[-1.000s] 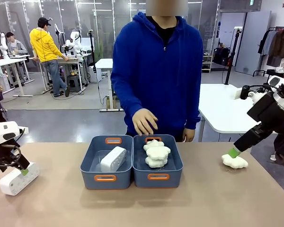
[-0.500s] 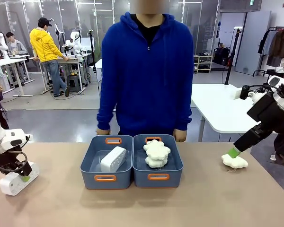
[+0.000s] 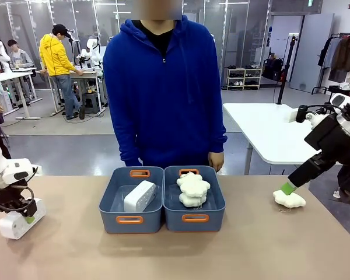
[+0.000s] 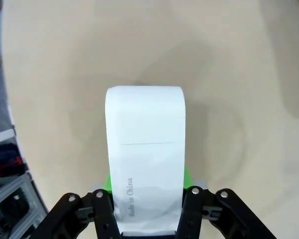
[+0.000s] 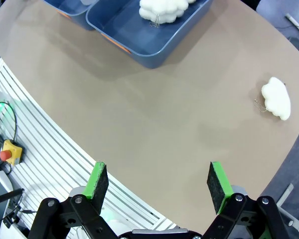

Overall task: Sort the digital clocks into the basket.
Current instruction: Pick up the Digital clock from the table and place it into the empty Plastic storage basket.

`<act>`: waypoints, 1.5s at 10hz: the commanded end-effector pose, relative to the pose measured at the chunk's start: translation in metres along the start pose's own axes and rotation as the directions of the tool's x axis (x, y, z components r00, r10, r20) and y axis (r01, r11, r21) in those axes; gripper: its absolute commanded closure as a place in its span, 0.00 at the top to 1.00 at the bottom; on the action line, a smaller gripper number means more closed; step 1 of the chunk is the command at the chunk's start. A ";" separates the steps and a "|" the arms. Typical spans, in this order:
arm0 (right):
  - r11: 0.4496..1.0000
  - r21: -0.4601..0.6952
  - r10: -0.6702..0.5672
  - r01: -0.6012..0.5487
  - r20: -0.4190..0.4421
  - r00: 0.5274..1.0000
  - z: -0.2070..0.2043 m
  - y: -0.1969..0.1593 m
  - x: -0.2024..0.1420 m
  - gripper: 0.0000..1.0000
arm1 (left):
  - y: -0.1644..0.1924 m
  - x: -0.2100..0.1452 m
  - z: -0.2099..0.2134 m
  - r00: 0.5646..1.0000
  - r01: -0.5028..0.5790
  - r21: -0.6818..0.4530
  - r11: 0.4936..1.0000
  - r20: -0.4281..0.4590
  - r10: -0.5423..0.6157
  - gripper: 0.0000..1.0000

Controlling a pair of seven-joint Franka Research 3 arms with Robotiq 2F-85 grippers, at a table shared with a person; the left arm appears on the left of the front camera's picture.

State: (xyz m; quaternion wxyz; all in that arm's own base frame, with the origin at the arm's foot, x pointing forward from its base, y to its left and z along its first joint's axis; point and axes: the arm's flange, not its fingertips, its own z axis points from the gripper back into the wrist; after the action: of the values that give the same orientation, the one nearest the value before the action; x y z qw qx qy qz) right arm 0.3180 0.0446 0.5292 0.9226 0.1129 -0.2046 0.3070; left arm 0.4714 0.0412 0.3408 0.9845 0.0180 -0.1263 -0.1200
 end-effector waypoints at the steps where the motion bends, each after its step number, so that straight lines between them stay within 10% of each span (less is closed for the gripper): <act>1: 1.000 -0.007 0.005 -0.005 0.006 1.000 -0.001 -0.002 0.000 1.00 | 0.009 0.001 0.056 0.998 0.033 -0.005 0.999 -0.062 -0.034 0.08; 7: 1.000 -0.007 0.005 -0.005 0.006 1.000 -0.001 -0.002 0.000 1.00 | -0.092 0.045 0.190 0.991 -0.039 -0.396 0.917 0.103 0.087 0.08; 10: 1.000 -0.007 0.005 -0.005 0.006 1.000 -0.001 -0.002 0.000 1.00 | -0.191 0.094 0.180 0.978 -0.067 -0.433 0.899 0.149 0.145 0.08; 15: 1.000 -0.007 0.005 -0.005 0.006 1.000 -0.001 -0.002 0.000 1.00 | -0.239 0.152 0.089 0.937 0.116 -0.199 0.973 0.347 -0.040 0.08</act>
State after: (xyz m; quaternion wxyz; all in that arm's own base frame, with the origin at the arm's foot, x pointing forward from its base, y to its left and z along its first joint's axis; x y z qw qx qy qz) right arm 0.3181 0.0443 0.5292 0.9225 0.1134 -0.2050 0.3068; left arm 0.5195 -0.2227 0.4499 0.9452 -0.1170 -0.2587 -0.1609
